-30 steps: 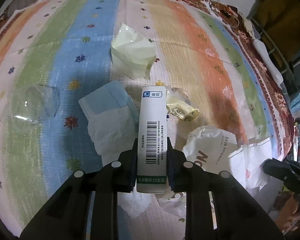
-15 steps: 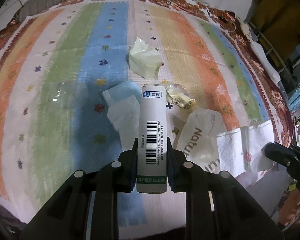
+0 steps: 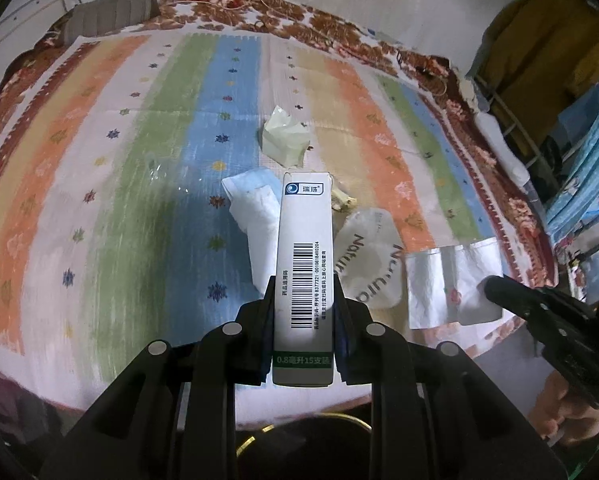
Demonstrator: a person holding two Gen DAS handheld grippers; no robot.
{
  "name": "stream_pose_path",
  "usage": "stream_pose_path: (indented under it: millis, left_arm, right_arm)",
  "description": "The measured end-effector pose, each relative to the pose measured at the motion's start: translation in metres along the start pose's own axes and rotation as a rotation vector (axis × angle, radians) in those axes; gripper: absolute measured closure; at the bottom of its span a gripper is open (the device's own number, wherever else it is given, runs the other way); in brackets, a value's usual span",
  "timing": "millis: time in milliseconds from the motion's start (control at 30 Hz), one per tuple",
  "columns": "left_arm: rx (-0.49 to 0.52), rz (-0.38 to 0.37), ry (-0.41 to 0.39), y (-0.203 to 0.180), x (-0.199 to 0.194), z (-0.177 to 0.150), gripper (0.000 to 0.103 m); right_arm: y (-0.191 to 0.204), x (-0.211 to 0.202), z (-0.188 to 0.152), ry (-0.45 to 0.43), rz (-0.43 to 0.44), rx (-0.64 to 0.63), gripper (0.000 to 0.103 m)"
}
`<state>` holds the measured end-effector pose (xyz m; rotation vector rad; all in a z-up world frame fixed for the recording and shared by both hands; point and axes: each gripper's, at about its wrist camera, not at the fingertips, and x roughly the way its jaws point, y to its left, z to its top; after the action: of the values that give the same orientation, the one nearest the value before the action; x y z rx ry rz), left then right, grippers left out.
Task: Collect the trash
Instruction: 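Carry the eye-drop box and white wrapper over the bin with both tools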
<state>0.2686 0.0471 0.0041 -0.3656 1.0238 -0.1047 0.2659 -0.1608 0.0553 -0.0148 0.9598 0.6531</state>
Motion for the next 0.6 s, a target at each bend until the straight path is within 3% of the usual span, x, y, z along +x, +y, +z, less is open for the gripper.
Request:
stream_pose_path:
  millis: [467,600]
  left_arm:
    - [-0.021,-0.092,-0.104,-0.004,-0.061,-0.049,0.080]
    - [-0.038,-0.150,-0.084,-0.003,-0.065,-0.070,0.080]
  right_arm:
    - [0.024,-0.032,-0.051,-0.028,-0.048,-0.016,0.100]
    - [0.032,-0.044,-0.064,-0.051,-0.022,-0.014,0.100]
